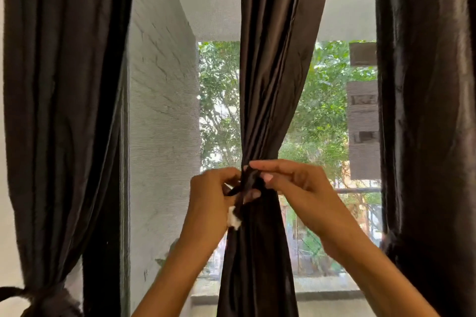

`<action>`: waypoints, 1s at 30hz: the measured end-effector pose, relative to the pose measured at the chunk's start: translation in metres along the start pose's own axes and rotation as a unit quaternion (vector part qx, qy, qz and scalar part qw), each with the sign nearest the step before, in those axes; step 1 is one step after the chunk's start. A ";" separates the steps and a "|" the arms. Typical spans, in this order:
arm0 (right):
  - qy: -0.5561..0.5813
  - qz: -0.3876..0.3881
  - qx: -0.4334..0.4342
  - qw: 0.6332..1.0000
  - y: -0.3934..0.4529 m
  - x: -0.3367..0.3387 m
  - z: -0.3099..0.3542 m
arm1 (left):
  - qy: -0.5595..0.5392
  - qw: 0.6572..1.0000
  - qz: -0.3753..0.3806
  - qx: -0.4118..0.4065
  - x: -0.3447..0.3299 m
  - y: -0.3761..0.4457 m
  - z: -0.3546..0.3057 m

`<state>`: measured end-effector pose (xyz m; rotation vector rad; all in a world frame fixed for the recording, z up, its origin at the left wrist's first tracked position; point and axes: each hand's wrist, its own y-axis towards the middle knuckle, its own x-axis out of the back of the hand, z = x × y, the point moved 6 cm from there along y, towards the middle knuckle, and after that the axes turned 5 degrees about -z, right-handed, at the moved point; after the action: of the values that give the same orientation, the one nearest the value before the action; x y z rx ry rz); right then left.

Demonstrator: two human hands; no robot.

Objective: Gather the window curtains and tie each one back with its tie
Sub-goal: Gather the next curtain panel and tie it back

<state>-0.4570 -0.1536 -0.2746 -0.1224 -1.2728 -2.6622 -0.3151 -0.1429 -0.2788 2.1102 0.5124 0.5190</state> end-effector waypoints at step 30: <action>-0.323 -0.229 0.309 0.865 -0.036 -0.039 0.006 | -0.187 0.960 0.035 0.205 0.027 0.004 0.012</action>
<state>-0.4265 -0.1223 -0.3042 -0.7452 -2.5924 -2.4544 -0.2861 -0.1382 -0.2771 2.5537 0.3461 0.0391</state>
